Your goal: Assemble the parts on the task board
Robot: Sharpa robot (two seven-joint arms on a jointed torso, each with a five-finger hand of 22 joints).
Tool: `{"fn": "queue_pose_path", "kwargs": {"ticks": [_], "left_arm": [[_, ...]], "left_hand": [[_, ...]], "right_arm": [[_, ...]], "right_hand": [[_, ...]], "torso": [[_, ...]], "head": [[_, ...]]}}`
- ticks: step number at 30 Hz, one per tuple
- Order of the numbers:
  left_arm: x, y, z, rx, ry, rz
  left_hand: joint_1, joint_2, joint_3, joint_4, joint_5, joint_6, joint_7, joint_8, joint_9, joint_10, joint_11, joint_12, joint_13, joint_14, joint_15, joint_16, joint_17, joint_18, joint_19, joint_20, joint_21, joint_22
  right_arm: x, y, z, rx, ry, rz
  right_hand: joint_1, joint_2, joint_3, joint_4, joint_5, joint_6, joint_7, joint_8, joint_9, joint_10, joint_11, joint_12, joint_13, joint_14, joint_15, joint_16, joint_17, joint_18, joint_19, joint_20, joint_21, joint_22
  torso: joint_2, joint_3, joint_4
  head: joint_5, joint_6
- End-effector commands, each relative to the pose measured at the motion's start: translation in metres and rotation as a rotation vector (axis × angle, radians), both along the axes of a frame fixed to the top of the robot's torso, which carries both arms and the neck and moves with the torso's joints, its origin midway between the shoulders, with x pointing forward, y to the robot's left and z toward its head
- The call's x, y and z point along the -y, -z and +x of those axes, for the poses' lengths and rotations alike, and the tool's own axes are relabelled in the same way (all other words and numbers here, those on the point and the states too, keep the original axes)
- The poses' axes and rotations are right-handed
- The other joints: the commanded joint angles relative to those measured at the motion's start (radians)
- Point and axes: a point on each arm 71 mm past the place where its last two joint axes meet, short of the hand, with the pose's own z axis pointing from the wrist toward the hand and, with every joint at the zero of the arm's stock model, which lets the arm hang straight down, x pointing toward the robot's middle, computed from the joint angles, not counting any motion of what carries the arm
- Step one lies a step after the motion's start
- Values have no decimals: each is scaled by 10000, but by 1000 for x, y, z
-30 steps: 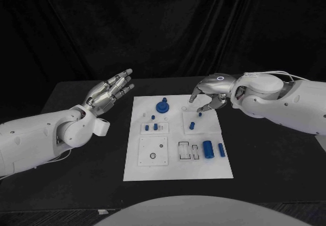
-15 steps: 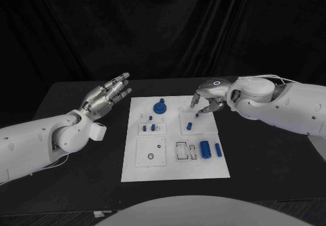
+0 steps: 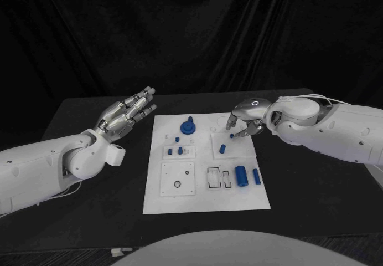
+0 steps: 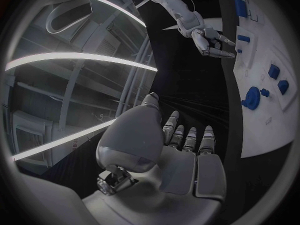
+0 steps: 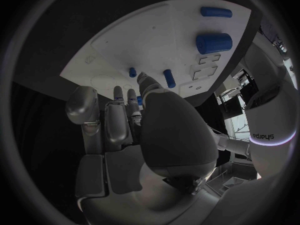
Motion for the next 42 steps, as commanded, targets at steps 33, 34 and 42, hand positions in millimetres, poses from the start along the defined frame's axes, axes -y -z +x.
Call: {"fn": "queue_pose_path", "kwargs": {"ticks": [33,34,42], "left_arm": [[1,-2,1,322,272,-612],[1,-2,1,312,278,-607],[2,-1,1,210,358,-576]], "left_hand": [[644,160,-61,-130,523,836,372,384,120,167,479,219,43,1,232,-25,-7,161,33,272,2,98],[666,166,-58,-141,546,836,378,392,121,169,487,223,43,4,238,-23,-6,163,36,282,3,103],[1091,250,72,-498,1188,946,459,522,143,266,577,308,68,56,298,1,16,184,103,396,40,257]], "right_arm": [[-7,34,-1,-384,-3,-31],[-7,35,-1,-396,-1,-13],[-7,36,-1,-250,147,209]], "right_hand": [[541,-11,1037,-421,898,870,853,291,239,1276,-150,-374,11,290,-81,-67,89,-87,138,-76,30,1273],[573,-11,1087,-454,988,943,865,328,266,1315,-145,-381,10,290,-58,-66,93,-89,134,-63,14,1270],[897,79,1601,-855,1423,1370,928,543,488,1787,-148,-418,13,274,102,-91,75,-90,117,48,-11,1275]], "torso": [[-33,1,-11],[-32,2,-9],[-27,14,-11]], "head": [[99,-3],[98,-3],[126,-3]]}}
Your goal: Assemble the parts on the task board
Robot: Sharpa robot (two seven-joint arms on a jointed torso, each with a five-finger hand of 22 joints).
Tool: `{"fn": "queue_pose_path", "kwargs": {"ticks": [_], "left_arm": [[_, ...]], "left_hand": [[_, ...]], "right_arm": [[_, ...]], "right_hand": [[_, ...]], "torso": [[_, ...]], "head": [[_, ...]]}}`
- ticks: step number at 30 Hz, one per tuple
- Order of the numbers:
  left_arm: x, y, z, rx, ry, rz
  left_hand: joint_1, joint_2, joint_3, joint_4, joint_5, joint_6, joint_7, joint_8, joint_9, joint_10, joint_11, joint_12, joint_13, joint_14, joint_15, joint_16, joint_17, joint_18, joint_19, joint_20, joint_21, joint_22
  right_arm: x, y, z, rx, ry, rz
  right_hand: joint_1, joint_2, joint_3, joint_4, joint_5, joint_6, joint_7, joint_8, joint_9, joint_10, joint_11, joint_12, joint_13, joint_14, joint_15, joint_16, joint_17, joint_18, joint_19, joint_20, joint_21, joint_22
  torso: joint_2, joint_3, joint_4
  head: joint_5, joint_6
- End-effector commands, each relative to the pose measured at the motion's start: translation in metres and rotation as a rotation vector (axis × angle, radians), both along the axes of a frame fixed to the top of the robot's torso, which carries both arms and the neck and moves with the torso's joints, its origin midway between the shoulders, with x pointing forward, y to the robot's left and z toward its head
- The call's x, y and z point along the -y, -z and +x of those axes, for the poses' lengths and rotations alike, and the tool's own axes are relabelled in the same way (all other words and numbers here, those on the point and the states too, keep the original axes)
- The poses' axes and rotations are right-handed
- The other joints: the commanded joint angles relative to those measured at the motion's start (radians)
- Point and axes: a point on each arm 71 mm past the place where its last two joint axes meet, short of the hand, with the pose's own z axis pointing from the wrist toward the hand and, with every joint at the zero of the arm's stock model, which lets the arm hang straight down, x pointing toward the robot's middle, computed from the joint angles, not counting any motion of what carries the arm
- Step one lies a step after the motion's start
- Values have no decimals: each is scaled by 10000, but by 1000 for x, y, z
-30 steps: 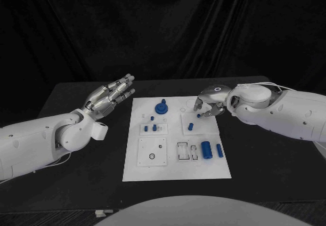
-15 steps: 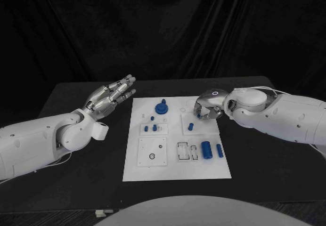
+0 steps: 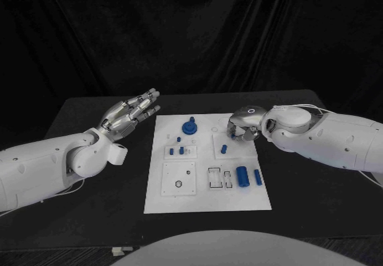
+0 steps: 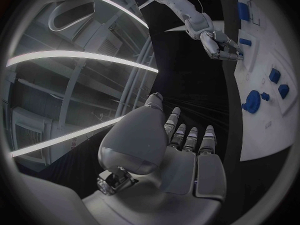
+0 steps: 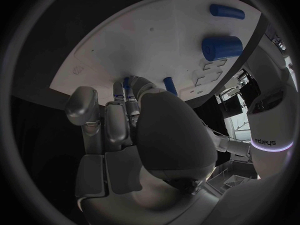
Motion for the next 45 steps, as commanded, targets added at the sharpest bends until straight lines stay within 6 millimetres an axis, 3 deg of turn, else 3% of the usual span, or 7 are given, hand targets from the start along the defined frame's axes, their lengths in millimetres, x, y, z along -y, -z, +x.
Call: {"fn": "queue_pose_path", "kwargs": {"ticks": [1,2,4,8,19,36,45], "left_arm": [[1,-3,-1,273,113,-425],[1,-3,-1,259,124,-420],[1,-3,-1,227,146,-408],[1,-2,-1,173,172,-378],[1,-1,0,60,225,-309],[3,0,0,-37,262,-234],[3,1,1,-59,259,-199]], "left_hand": [[184,47,55,-165,290,162,50,107,31,79,101,102,25,29,56,6,24,186,33,112,43,95],[188,56,58,-173,311,178,57,118,33,91,110,110,28,37,63,10,27,186,36,118,44,98],[198,76,64,-196,364,216,77,145,38,127,131,136,36,63,89,23,38,186,50,135,50,124],[231,104,83,-248,449,242,106,177,40,173,170,168,45,99,112,41,51,187,68,157,57,148],[312,127,121,-400,661,282,160,236,43,268,237,239,65,169,163,76,74,190,128,222,84,249],[313,154,134,-445,722,304,200,267,47,367,290,315,87,227,187,108,93,195,175,261,106,313],[311,160,136,-448,723,296,209,268,46,379,302,325,89,233,190,111,94,196,180,266,107,317]], "right_arm": [[3,5,-3,42,218,86],[3,5,-3,86,249,130],[3,4,-3,187,307,226],[4,2,-3,326,365,352],[5,-8,-5,707,426,633],[1,-56,0,1893,295,1217],[-24,-72,-20,1847,-430,1587]], "right_hand": [[174,86,156,-134,9,167,17,105,91,222,-10,13,15,267,98,-53,-20,-84,7,94,-44,1278],[186,92,173,-155,-9,192,18,119,104,255,-12,17,17,268,98,-52,-18,-83,7,96,-43,1279],[181,131,360,-295,-564,343,18,206,239,487,-31,-20,4,259,93,-82,-50,-67,-10,106,-63,1271],[130,114,466,-361,-797,397,-1,237,325,608,-56,-63,3,248,81,-120,-91,-58,-26,101,-87,1262],[26,74,511,-360,-983,372,-4,222,379,633,-53,-135,-6,216,83,-223,-219,-41,-62,102,-188,1235],[39,69,596,-402,-1156,389,-25,224,431,714,-77,-169,2,182,70,-304,-306,-33,-91,98,-231,1225],[48,46,616,-421,-1197,384,-25,218,443,731,-80,-180,2,178,66,-310,-308,-33,-95,95,-228,1226]], "torso": [[3,2,-2],[5,-2,-3],[7,-2,-4],[13,-3,4],[-2,-5,3],[-14,-17,9],[2,-5,12]], "head": [[27,-1],[33,-1],[51,-1],[65,-1],[112,-1],[154,-1],[223,-1]]}}
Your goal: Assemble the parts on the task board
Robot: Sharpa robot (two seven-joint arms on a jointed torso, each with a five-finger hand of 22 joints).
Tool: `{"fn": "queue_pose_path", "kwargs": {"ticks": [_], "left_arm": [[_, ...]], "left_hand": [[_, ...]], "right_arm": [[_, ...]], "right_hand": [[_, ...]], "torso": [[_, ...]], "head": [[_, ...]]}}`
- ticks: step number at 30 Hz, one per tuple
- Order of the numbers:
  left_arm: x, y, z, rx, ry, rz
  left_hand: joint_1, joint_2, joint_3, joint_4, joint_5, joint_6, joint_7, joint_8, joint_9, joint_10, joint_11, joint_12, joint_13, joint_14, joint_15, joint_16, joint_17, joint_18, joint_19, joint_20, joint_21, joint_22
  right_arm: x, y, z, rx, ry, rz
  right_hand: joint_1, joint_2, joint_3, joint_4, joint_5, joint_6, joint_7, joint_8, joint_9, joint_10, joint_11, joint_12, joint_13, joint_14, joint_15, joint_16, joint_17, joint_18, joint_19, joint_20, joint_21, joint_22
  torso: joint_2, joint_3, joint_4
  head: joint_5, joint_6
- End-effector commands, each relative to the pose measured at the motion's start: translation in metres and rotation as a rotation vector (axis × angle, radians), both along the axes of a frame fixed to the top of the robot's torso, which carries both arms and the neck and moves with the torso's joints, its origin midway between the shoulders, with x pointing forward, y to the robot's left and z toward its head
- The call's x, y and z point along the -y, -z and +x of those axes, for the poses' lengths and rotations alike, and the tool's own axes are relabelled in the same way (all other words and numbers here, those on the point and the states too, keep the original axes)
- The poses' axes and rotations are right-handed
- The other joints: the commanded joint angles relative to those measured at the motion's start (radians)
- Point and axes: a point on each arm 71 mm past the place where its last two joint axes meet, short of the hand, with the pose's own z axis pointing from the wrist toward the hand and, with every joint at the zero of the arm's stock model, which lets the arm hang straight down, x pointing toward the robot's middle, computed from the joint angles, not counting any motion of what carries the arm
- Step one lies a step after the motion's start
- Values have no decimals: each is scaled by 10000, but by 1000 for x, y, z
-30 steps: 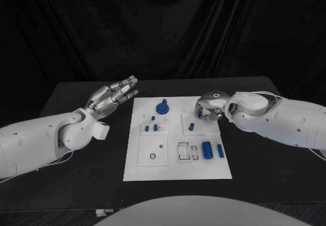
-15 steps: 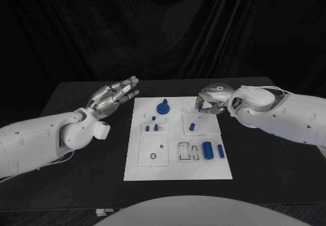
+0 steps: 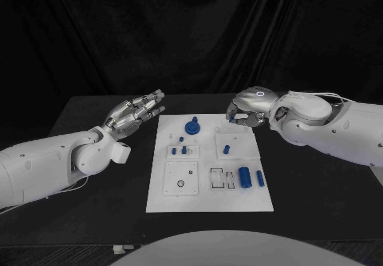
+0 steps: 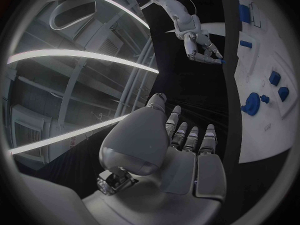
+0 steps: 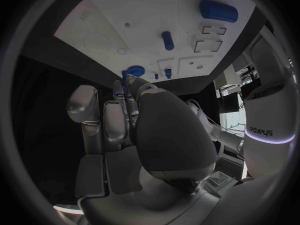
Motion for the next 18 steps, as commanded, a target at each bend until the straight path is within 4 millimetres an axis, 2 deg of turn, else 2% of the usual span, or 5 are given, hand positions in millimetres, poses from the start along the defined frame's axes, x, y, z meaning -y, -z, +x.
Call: {"fn": "queue_pose_path", "kwargs": {"ticks": [1,8,12,16,18], "left_arm": [[2,0,0,8,91,-141],[2,0,0,31,44,-126],[2,0,0,26,34,-115],[3,1,0,13,29,-102],[3,1,0,7,29,-96]], "left_hand": [[106,26,-8,-54,46,25,11,69,14,62,-11,72,11,71,30,33,13,197,-9,77,68,0],[106,67,11,-55,50,49,31,83,17,94,16,100,18,87,24,43,18,197,2,80,72,11],[107,78,17,-56,53,69,37,92,20,109,26,112,21,91,19,45,19,197,5,83,73,13],[109,91,24,-57,55,79,43,98,21,114,32,117,22,95,17,48,20,197,7,84,73,11],[111,101,31,-58,59,93,48,105,23,124,39,127,24,98,15,50,21,198,7,84,72,6]], "right_arm": [[-15,-4,-10,25,-186,194],[-48,1,-31,-593,-1096,91],[-63,8,-38,-908,-1454,31],[-76,21,-44,-1309,-1731,-116],[-84,28,-47,-1512,-1866,-171]], "right_hand": [[-69,-18,83,1,-71,38,-1,49,15,85,18,41,9,178,66,-38,-17,-33,-21,22,-11,1220],[-71,-55,109,-19,-99,-17,3,11,16,112,13,29,12,214,60,51,106,-51,9,17,104,1247],[-65,-55,118,-25,-98,-23,3,6,17,115,12,26,13,218,59,58,114,-52,11,16,113,1249],[-36,-55,157,-55,-78,-36,4,-8,22,123,10,13,13,227,55,72,132,-51,11,12,107,1248],[-18,-60,185,-79,-40,-42,8,-16,27,129,12,3,14,232,54,81,144,-52,13,10,116,1251]], "torso": [[10,7,3],[7,5,-1],[-4,-1,0],[4,15,2],[7,18,2]], "head": [[67,-1],[260,-1],[375,-1],[488,-1],[490,-1]]}}
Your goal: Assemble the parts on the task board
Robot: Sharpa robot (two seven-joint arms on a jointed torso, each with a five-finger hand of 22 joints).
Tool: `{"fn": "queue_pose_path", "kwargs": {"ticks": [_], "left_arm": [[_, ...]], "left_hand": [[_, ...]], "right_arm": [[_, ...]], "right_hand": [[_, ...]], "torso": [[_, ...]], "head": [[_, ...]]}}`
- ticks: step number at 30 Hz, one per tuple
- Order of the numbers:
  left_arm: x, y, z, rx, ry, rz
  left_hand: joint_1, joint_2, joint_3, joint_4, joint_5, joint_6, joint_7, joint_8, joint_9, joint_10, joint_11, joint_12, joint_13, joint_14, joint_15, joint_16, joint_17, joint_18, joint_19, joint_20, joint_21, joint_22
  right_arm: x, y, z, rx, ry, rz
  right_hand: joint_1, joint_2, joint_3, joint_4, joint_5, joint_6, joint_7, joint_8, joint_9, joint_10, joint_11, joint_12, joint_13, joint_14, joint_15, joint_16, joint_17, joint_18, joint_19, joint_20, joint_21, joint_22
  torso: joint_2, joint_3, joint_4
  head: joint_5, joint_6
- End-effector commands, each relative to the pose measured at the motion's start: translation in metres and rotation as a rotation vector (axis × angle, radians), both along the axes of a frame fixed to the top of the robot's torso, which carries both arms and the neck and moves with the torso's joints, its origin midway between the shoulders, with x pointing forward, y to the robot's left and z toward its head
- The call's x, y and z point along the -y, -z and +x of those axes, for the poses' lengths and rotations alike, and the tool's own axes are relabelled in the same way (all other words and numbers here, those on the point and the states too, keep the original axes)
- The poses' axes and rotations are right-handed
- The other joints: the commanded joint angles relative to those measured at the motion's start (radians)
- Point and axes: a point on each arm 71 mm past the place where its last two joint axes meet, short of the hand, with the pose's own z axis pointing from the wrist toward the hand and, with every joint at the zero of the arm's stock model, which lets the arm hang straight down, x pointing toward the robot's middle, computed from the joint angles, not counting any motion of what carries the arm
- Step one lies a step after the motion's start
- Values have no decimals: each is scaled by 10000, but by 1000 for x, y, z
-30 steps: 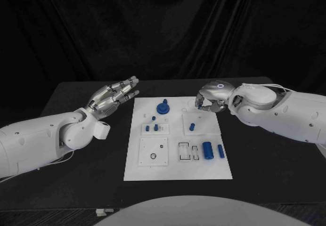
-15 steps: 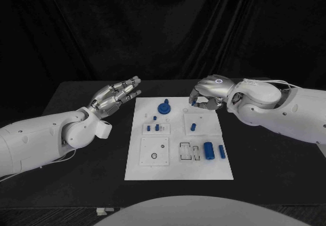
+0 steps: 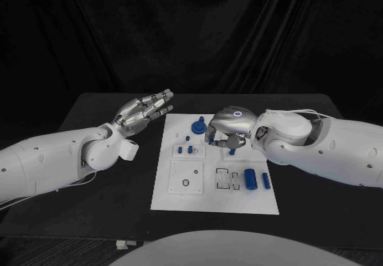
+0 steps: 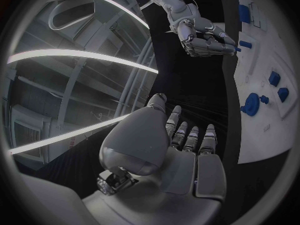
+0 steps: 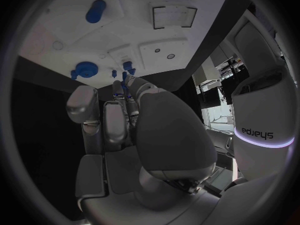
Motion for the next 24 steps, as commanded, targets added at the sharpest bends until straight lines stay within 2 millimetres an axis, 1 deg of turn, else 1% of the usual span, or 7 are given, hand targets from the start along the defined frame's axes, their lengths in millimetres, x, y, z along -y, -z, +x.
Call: {"fn": "queue_pose_path", "kwargs": {"ticks": [1,4,6,10,16,22,24], "left_arm": [[2,0,0,34,15,-107],[3,1,0,24,41,-114],[4,1,0,17,59,-119],[6,1,0,2,93,-128],[7,2,0,17,112,-154],[7,2,0,15,118,-157],[7,2,0,15,128,-168]], "left_hand": [[72,62,15,-43,59,57,12,64,12,89,4,50,15,62,-21,50,12,198,7,84,32,8],[72,62,15,-43,59,57,12,64,12,89,4,50,15,62,-21,50,12,198,7,84,32,8],[75,75,23,-44,64,55,16,67,12,87,10,51,14,62,-23,50,12,198,8,83,31,3],[75,75,23,-44,64,55,16,67,12,87,10,51,14,62,-23,50,12,198,8,83,31,3],[87,115,48,-46,68,96,26,86,17,113,21,76,20,74,-28,58,16,199,18,80,35,20],[89,135,60,-44,73,132,34,103,22,131,33,93,23,81,-32,63,18,201,26,77,38,29],[89,135,60,-44,73,132,34,103,22,131,33,93,23,81,-32,63,18,201,26,77,38,29]], "right_arm": [[-6,12,-3,-456,-20,-435],[-16,22,-8,-698,-253,-435],[-21,27,-11,-808,-376,-429],[-29,35,-15,-1026,-587,-458],[-34,40,-19,-1130,-730,-397],[-36,42,-20,-1178,-793,-386],[-37,43,-21,-1194,-821,-373]], "right_hand": [[-17,-59,70,-22,31,-41,9,-15,18,69,0,60,18,232,55,36,25,-52,13,10,25,1253],[-2,-68,102,-50,92,-40,13,-21,27,85,0,51,21,237,55,47,38,-53,15,8,34,1256],[2,-72,111,-59,112,-40,13,-24,29,93,-1,50,22,240,54,57,53,-55,17,7,42,1258],[14,-103,156,-109,190,-88,29,-63,32,128,2,44,30,242,54,58,54,-54,16,3,45,1260],[21,-111,183,-135,213,-121,35,-89,32,164,-1,51,37,243,53,63,63,-52,12,1,33,1256],[29,-115,202,-155,239,-130,36,-99,34,185,-4,55,42,246,50,68,69,-50,10,-1,26,1255],[29,-115,202,-155,239,-130,36,-99,34,185,-4,55,42,246,50,68,69,-50,10,-1,26,1255]], "torso": [[-3,14,-2],[-13,11,5],[-11,8,2],[-4,16,1],[9,23,-14],[21,16,-10],[16,8,-8]], "head": [[40,-1],[13,-1],[33,-1],[50,-1],[90,-1],[150,-1],[157,-1]]}}
